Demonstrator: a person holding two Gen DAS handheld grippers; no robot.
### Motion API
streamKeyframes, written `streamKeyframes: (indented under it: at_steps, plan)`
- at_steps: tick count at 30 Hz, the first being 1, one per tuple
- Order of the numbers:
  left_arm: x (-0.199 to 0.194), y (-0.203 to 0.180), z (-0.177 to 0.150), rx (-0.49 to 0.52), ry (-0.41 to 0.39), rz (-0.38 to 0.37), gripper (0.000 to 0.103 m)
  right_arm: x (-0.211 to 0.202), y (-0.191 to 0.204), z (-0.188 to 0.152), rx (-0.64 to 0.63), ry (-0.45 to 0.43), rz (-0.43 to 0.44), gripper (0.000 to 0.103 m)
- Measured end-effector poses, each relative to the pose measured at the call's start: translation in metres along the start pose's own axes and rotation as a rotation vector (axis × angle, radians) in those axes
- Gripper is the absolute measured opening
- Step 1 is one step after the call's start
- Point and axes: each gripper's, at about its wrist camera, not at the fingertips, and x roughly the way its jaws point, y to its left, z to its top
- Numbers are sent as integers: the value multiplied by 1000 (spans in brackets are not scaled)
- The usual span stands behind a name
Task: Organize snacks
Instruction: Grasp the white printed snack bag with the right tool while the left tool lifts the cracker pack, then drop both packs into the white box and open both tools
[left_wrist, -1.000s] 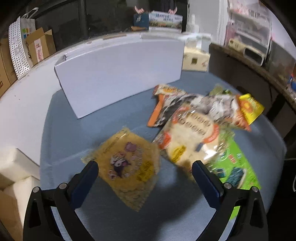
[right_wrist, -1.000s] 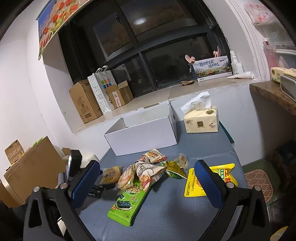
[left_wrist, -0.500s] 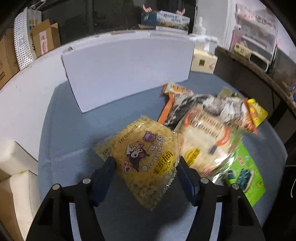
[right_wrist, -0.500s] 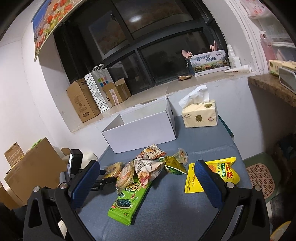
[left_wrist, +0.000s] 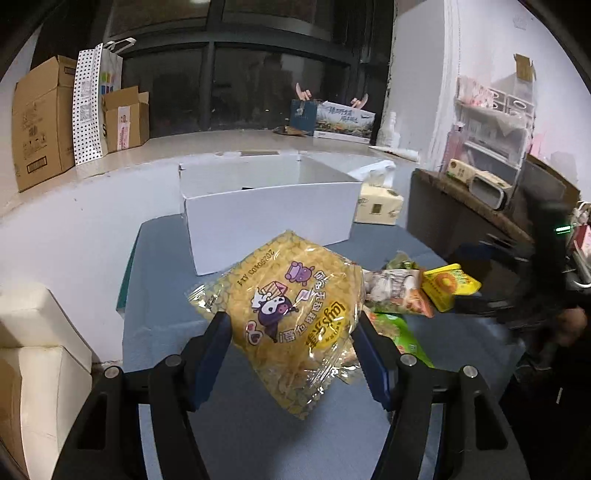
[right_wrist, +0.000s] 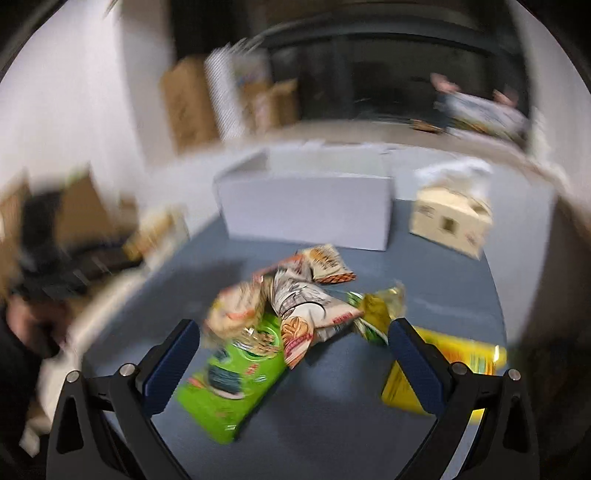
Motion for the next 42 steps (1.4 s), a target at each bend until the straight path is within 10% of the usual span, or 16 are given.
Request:
streamKeyframes:
  at_steps: [10, 13, 15, 30, 42]
  plan:
    - [-4, 6, -10, -25, -10, -36, 71, 102, 5, 46, -304, 280, -46, 100]
    - [-1, 8, -10, -32, -7, -34, 71, 125, 14, 44, -339, 367, -21, 57]
    - [0, 9, -9, -36, -10, -41, 71, 138, 17, 38, -346, 422, -8, 49]
    - [-1, 10, 55, -21, -133, -54, 71, -3, -55, 74, 132, -36, 135, 38]
    - [83, 35, 171, -6, -129, -8, 71, 55, -99, 165, 355, -89, 61, 38]
